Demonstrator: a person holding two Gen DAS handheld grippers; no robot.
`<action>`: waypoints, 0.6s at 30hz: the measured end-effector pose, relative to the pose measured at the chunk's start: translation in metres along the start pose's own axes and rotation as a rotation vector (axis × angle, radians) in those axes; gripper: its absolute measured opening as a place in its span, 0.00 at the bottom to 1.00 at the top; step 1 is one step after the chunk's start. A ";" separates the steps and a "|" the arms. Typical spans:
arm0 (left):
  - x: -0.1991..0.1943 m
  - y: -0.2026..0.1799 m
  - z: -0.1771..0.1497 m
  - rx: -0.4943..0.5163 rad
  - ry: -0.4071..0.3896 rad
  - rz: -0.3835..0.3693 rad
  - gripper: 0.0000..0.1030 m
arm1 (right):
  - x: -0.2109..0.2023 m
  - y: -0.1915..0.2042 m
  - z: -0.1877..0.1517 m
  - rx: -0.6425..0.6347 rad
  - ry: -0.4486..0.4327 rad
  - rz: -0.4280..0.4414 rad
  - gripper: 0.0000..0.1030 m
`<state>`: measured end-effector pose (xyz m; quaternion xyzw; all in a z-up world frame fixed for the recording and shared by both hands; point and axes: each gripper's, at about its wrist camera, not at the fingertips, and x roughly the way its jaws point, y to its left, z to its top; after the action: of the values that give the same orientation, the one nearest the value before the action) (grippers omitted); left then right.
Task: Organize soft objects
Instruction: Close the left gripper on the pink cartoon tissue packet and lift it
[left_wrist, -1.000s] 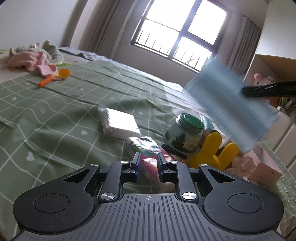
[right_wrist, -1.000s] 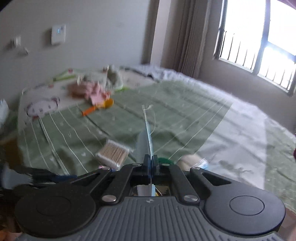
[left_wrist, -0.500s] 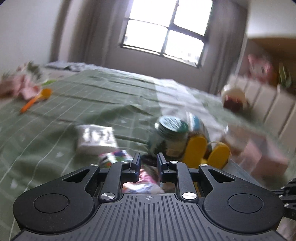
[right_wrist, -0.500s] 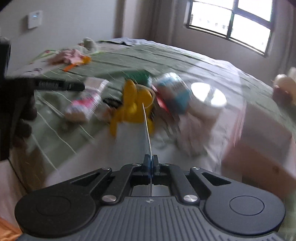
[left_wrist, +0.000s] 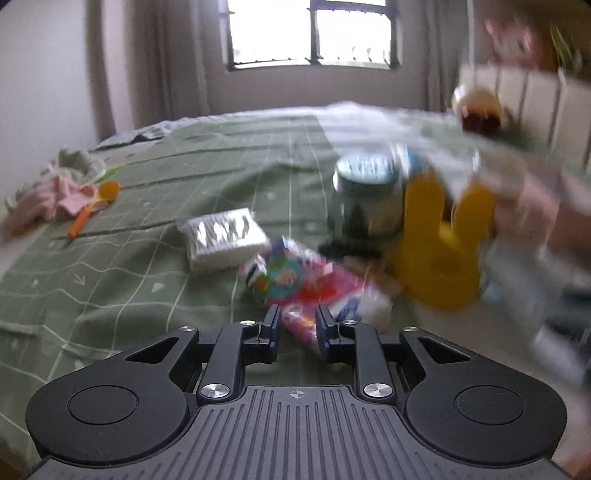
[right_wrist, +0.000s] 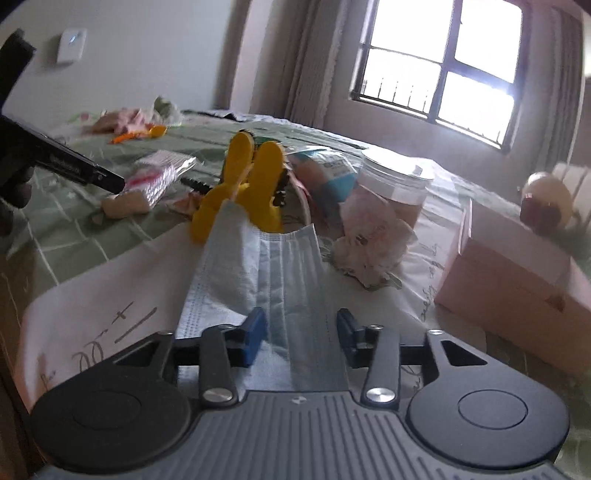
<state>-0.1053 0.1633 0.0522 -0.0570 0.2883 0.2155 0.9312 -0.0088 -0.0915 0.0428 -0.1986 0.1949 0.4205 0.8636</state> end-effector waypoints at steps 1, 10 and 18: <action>-0.002 0.000 0.005 -0.048 -0.025 -0.006 0.22 | 0.000 -0.003 -0.001 0.020 -0.001 0.004 0.46; 0.028 -0.070 0.012 0.220 -0.011 -0.020 0.27 | 0.003 -0.009 -0.003 0.058 0.002 0.020 0.51; 0.006 -0.055 -0.001 0.234 -0.088 0.135 0.26 | 0.004 -0.013 -0.004 0.094 0.005 0.038 0.53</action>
<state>-0.0768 0.1157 0.0472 0.0811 0.2735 0.2447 0.9267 0.0036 -0.0983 0.0394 -0.1553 0.2205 0.4265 0.8633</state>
